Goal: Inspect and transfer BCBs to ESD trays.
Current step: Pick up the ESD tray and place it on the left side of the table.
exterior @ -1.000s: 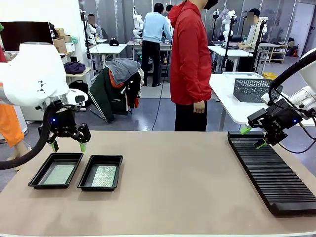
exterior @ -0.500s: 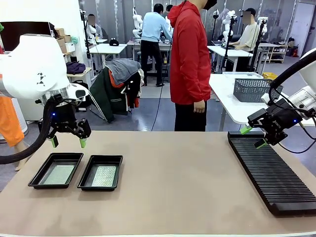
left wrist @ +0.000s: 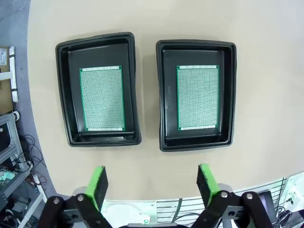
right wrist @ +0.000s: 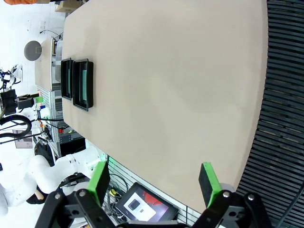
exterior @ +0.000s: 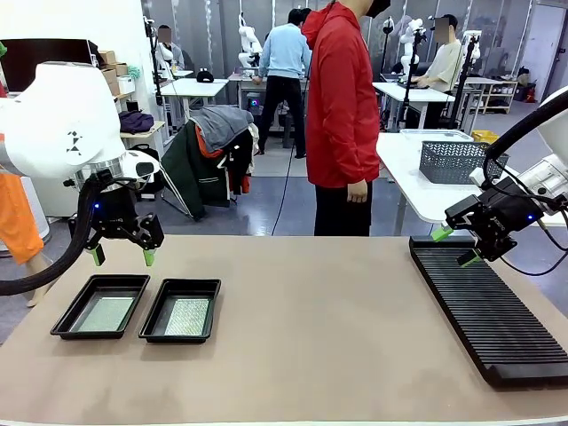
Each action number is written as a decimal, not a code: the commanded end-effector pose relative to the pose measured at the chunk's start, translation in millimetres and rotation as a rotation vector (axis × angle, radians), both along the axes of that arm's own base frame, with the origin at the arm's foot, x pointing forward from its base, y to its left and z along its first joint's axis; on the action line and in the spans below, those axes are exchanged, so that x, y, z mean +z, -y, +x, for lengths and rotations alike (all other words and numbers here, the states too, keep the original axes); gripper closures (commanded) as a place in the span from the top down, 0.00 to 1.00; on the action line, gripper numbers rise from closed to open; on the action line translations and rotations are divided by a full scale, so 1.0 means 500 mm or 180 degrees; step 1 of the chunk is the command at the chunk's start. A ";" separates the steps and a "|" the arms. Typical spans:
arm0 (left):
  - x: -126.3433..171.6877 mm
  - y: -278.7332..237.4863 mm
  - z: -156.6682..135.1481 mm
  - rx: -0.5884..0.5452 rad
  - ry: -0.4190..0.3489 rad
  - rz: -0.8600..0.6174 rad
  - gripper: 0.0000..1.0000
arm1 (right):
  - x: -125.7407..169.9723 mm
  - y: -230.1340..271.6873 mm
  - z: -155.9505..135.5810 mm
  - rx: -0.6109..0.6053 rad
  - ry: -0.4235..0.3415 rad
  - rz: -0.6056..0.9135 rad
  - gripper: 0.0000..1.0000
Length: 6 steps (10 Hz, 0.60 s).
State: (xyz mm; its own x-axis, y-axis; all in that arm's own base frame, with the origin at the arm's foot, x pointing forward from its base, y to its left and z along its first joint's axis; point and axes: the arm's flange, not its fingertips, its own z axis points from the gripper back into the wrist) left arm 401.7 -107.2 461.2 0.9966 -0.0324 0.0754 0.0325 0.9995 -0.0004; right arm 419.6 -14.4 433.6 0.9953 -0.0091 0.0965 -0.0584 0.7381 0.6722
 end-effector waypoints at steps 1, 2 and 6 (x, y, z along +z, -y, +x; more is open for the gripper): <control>-0.005 -0.003 -0.002 0.0010 0.0002 -0.0006 1.00 | -0.001 -0.004 -0.004 -0.0077 -0.0022 0.0003 1.00; -0.005 -0.003 -0.002 0.0010 0.0002 -0.0006 1.00 | -0.001 -0.004 -0.004 -0.0077 -0.0022 0.0003 1.00; -0.005 -0.003 -0.002 0.0010 0.0002 -0.0006 1.00 | -0.001 -0.004 -0.004 -0.0077 -0.0022 0.0003 1.00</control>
